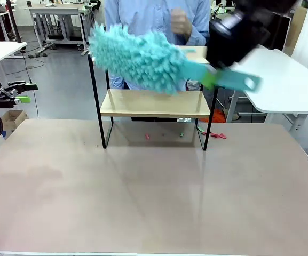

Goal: Clean the shelf.
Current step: Clean the specific section of the Shelf indicated by the human with the Duster.

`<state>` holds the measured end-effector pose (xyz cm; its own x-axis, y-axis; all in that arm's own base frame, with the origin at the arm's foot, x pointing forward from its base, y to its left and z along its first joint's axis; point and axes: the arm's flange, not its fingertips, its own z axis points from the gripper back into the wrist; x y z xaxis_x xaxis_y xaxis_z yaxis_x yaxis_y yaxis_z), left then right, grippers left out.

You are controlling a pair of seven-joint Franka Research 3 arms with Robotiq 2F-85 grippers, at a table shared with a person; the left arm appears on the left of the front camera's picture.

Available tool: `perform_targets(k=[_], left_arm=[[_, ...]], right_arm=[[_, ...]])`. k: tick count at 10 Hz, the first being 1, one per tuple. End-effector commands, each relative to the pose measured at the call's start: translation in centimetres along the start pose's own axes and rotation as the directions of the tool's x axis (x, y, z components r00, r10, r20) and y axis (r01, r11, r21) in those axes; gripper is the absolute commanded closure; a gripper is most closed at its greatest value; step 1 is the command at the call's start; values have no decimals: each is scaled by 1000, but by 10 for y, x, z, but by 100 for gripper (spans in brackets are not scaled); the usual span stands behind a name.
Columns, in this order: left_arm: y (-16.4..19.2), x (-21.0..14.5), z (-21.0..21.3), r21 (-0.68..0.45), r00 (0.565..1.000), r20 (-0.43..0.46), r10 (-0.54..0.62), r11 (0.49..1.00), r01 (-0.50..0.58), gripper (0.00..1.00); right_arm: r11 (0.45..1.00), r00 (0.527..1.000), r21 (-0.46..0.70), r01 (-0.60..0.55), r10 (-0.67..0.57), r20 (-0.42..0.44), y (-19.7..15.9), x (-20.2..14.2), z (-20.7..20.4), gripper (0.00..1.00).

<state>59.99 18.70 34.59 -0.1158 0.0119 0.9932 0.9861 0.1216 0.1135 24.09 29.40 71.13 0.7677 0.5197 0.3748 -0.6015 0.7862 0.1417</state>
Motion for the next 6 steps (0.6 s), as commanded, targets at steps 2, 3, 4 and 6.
perform_targets(k=[2,3,4,6], left_arm=[[-2,2,-1,-6,1000,-4,-12,1000,12,0],[-2,2,-1,-6,1000,-4,-12,1000,12,0],[-2,2,-1,-6,1000,-4,-12,1000,12,0],[-2,2,-1,-6,1000,-4,-12,1000,12,0]], right_arm=[[955,958,-109,275,-261,120,24,69,-2,87],[937,942,-114,330,-318,112,22,86,-3,87],[969,970,41,242,-243,13,15,90,-2,87],[965,963,-79,251,-241,117,18,63,-6,87]])
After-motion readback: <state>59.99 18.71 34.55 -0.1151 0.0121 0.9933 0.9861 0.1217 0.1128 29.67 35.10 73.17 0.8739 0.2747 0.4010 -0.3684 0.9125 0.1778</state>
